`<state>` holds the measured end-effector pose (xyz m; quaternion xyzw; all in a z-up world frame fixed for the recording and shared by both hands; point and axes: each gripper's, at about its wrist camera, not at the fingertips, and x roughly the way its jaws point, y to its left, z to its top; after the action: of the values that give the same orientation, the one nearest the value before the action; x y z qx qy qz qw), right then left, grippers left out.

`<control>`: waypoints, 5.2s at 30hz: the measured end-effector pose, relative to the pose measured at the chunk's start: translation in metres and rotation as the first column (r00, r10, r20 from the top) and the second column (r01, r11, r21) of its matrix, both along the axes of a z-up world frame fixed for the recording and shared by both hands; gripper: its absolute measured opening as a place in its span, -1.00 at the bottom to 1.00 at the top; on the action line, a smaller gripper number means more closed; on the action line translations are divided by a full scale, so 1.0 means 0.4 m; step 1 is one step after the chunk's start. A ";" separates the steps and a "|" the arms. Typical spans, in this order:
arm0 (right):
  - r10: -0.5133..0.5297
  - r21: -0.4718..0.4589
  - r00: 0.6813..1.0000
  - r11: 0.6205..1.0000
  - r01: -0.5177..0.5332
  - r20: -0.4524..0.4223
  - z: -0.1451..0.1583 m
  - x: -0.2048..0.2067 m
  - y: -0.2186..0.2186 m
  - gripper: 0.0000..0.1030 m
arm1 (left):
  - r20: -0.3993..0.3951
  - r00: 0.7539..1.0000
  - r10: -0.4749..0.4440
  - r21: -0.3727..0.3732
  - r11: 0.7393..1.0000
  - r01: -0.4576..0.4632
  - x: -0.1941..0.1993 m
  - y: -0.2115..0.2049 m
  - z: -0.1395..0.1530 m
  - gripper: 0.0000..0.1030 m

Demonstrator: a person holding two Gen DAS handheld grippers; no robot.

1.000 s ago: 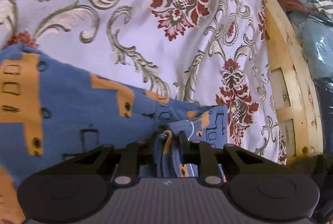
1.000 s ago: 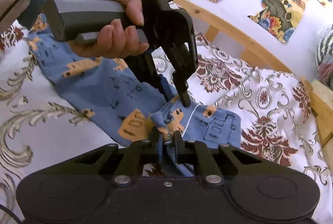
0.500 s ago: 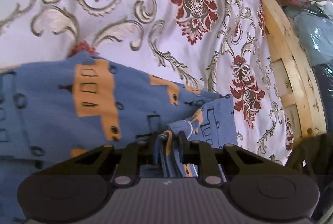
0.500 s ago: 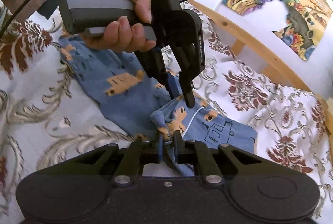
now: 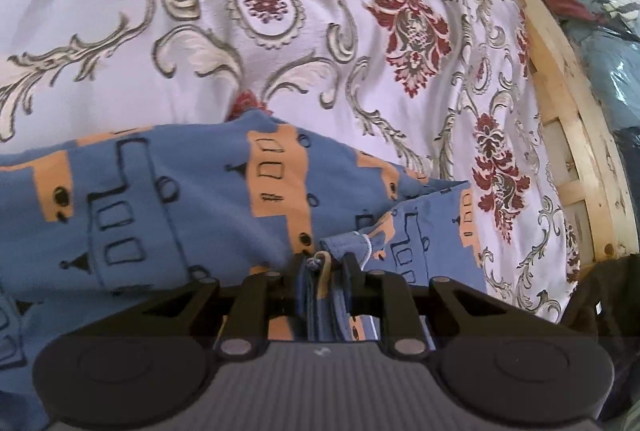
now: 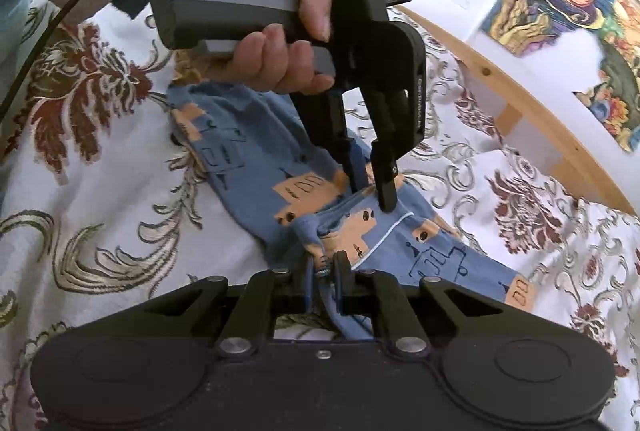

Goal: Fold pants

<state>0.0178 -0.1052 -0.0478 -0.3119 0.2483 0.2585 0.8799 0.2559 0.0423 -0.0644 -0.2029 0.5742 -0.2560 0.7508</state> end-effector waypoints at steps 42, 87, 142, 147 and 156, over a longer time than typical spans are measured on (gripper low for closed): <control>-0.601 0.005 0.798 0.799 0.602 0.039 -0.009 0.070 -0.249 0.50 | 0.146 0.987 -0.071 0.030 0.997 0.067 -0.224 -0.071 0.018 -0.15; -0.519 0.102 0.851 0.845 0.525 -0.082 -0.032 0.219 -0.266 0.29 | 0.415 0.905 0.096 0.417 0.864 -0.283 -0.211 -0.053 0.008 0.99; -0.060 0.265 0.998 0.963 0.048 0.035 0.050 0.094 0.476 -0.74 | 0.228 0.932 0.283 0.092 0.946 -0.310 -0.226 0.488 0.193 0.99; -0.049 0.233 0.996 0.970 0.064 -0.069 0.008 0.141 0.512 -0.69 | 0.181 0.929 0.322 -0.022 0.946 -0.324 -0.263 0.520 0.203 0.99; 0.038 0.334 0.983 0.942 0.024 -0.178 0.036 0.147 0.432 0.56 | 0.176 0.943 0.281 0.035 0.956 -0.291 -0.289 0.504 0.186 0.99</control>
<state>0.0767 0.0677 -0.0335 -0.1337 0.2789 0.3276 0.8928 0.1403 0.2440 0.0101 -0.2389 0.4804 -0.1430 0.8317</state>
